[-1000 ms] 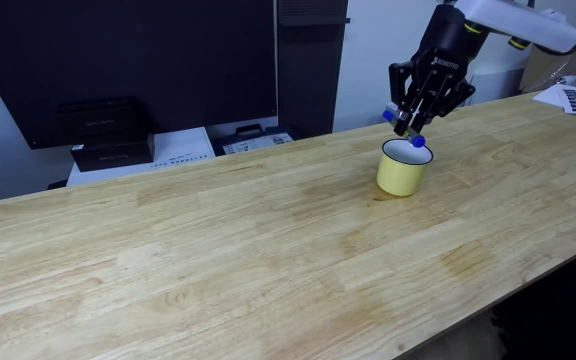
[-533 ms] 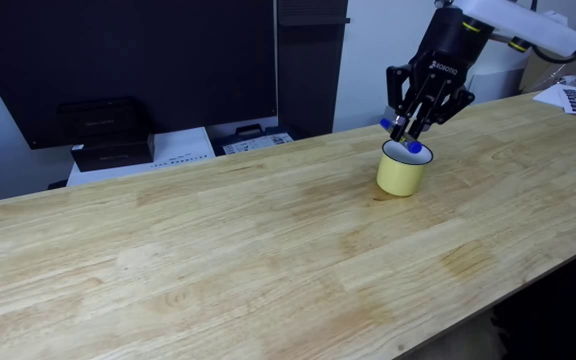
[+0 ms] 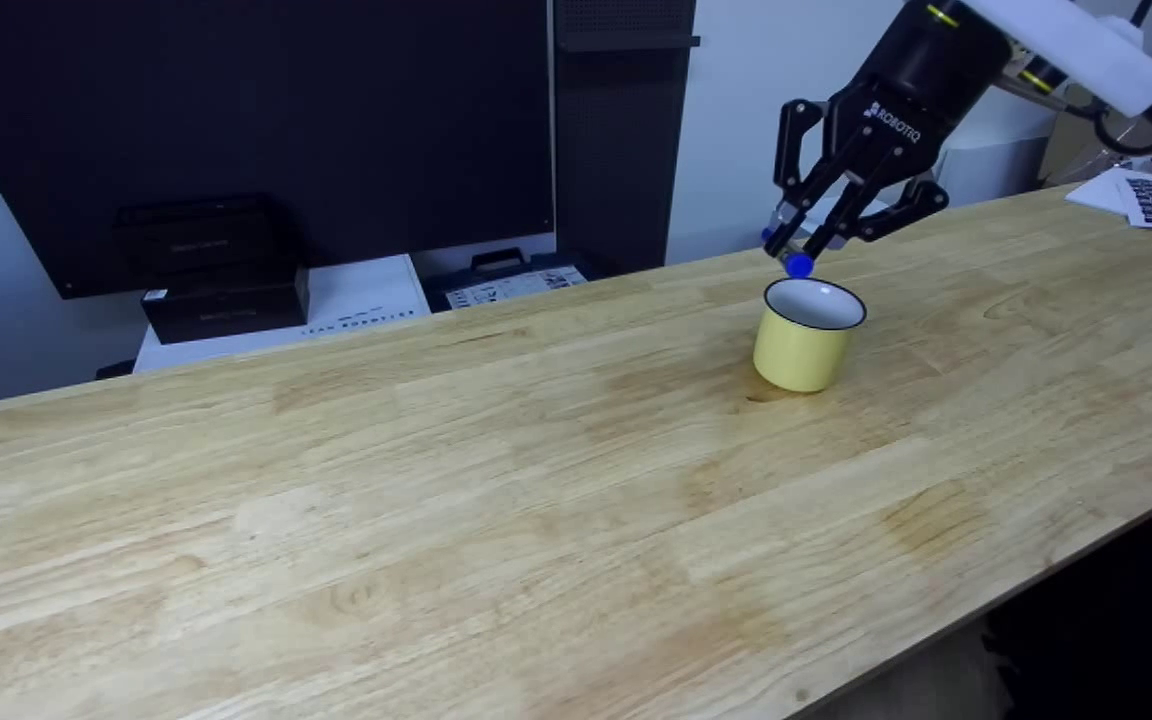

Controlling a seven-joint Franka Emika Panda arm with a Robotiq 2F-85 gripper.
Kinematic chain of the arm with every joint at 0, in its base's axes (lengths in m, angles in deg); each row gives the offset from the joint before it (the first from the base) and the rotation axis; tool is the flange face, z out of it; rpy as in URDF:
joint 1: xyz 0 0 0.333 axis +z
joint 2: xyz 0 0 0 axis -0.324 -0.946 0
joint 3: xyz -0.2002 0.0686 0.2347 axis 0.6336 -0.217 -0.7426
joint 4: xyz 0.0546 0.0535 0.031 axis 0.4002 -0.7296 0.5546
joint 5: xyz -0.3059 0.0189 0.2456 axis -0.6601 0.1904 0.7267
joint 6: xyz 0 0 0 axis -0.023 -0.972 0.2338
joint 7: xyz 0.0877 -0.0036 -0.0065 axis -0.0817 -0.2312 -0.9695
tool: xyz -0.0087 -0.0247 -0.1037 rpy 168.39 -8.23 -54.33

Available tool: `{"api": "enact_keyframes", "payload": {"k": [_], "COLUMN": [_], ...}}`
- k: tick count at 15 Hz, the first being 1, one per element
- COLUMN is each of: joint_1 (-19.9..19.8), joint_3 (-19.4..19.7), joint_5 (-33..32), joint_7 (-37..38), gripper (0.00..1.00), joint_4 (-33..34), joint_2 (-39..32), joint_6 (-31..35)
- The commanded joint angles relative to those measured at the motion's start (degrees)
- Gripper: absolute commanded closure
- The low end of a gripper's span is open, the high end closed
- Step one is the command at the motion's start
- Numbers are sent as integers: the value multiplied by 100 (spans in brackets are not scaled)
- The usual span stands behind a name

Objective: Pick up the pen from the table and put it in the yellow cup.

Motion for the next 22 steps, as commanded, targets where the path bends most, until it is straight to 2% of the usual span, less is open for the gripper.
{"api": "enact_keyframes", "payload": {"k": [1,4,8,17,22], "joint_1": [-155,-82,-89,-309,-414], "joint_3": [113,283,425,763,813], "joint_5": [876,619,588,782,810], "joint_7": [-414,-240,-19,-164,-469], "gripper": [95,95,95,95,95], "joint_4": [-161,-184,-325,-262,29], "joint_2": [175,108,109,-110,-388], "joint_6": [-158,-263,-579,-1137,-1324]}}
